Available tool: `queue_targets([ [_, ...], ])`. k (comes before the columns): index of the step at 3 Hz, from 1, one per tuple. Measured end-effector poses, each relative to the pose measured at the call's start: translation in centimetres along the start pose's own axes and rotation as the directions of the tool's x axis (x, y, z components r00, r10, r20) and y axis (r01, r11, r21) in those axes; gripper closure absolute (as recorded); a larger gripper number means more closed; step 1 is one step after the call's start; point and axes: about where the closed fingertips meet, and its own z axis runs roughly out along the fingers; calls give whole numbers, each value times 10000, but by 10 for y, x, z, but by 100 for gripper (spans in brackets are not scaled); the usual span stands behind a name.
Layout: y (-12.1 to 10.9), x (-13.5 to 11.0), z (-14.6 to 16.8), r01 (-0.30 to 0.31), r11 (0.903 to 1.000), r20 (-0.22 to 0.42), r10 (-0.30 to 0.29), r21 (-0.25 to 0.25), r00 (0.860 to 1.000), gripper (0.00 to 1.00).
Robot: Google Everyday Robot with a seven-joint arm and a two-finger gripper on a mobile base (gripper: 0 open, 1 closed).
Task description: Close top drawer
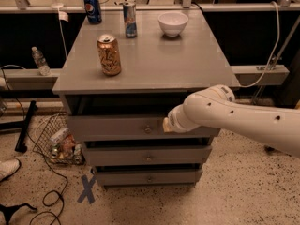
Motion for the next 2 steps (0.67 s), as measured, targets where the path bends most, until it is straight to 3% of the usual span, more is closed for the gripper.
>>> queue_targets([
  [2,-85,21,-12,-891,9897,-692,972,1123,9929,100],
])
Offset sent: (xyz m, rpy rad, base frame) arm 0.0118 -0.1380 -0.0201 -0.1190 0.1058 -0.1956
